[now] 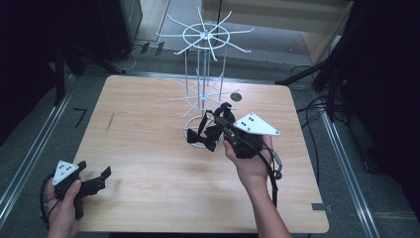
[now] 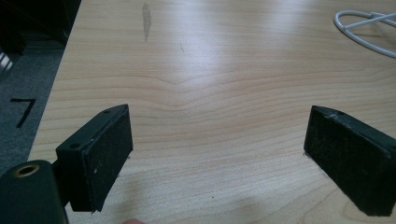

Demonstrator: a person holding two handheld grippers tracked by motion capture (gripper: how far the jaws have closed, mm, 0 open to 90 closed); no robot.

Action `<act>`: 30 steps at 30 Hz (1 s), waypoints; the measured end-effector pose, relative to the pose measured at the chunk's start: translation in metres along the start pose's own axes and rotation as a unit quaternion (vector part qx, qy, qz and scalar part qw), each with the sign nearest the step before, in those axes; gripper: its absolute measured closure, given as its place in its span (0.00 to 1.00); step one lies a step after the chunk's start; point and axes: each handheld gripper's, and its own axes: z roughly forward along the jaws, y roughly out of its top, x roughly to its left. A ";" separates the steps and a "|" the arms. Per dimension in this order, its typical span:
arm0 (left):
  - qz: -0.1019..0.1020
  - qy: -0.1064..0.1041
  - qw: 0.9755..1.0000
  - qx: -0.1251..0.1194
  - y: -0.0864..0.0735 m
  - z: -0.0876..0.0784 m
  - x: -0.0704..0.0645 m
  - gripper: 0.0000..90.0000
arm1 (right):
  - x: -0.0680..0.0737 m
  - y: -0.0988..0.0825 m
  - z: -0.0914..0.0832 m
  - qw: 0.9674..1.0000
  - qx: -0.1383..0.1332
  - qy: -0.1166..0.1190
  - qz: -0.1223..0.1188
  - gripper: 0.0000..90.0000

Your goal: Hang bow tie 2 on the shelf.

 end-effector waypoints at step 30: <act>0.000 -0.003 1.000 0.002 0.000 0.000 0.000 0.09 | -0.009 -0.017 0.029 0.999 0.021 0.003 0.037 0.99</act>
